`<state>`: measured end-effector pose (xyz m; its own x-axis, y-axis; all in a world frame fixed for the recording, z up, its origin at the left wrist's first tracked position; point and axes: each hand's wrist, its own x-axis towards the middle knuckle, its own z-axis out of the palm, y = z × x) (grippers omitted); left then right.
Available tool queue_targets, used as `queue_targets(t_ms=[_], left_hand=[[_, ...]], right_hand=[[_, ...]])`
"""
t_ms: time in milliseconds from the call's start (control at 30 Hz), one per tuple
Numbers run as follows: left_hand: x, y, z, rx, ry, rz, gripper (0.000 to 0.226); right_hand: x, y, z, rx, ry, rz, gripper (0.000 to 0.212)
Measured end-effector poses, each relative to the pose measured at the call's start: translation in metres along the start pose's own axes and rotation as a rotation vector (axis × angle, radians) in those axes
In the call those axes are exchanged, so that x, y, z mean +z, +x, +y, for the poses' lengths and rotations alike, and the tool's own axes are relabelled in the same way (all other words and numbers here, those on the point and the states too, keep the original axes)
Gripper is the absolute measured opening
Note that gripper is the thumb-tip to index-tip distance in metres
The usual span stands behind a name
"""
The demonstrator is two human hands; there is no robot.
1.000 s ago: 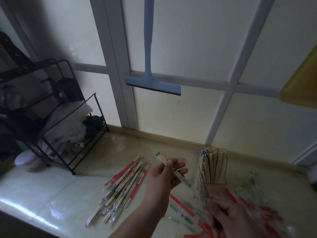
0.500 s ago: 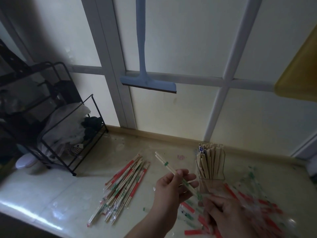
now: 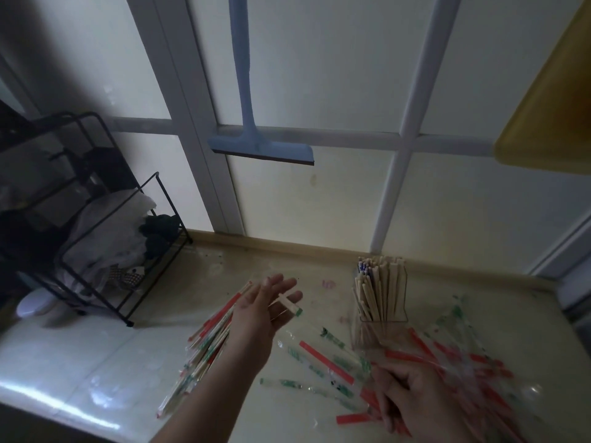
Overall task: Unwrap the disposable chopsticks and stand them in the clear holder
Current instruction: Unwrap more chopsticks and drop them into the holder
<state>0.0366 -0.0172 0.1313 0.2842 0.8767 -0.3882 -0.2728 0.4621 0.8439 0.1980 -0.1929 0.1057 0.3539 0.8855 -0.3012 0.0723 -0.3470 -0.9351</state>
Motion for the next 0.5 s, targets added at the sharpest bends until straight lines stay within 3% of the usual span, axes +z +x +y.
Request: queue_targets(t_ms=[133,267,333,367,433,467,500], left_hand=[[0.001,-0.006,-0.012,-0.044,0.109,-0.115,0.038],[0.005,0.0,-0.019,-0.07,0.051,-0.066,0.031],[0.003,0.011,-0.016,-0.071,0.001,-0.024,0.03],[0.0,0.017,-0.014,-0.072,-0.011,0.005,0.029],[-0.006,0.029,-0.008,-0.067,-0.041,0.067,0.029],[-0.009,0.034,-0.005,-0.063,-0.069,0.092,0.029],[-0.014,0.039,-0.002,-0.059,-0.101,0.115,0.029]], right_hand=[[-0.004,0.003,0.005,0.005,0.018,0.008,0.027],[-0.009,0.002,0.005,0.003,0.062,-0.036,0.027],[-0.018,0.0,0.012,-0.022,0.042,-0.077,0.053],[-0.021,-0.002,0.012,-0.033,0.029,-0.09,0.056],[-0.031,-0.004,0.016,-0.024,0.011,-0.084,0.027],[-0.039,-0.009,0.016,-0.016,-0.011,-0.081,0.02],[-0.047,-0.012,0.022,-0.021,-0.074,-0.058,0.027]])
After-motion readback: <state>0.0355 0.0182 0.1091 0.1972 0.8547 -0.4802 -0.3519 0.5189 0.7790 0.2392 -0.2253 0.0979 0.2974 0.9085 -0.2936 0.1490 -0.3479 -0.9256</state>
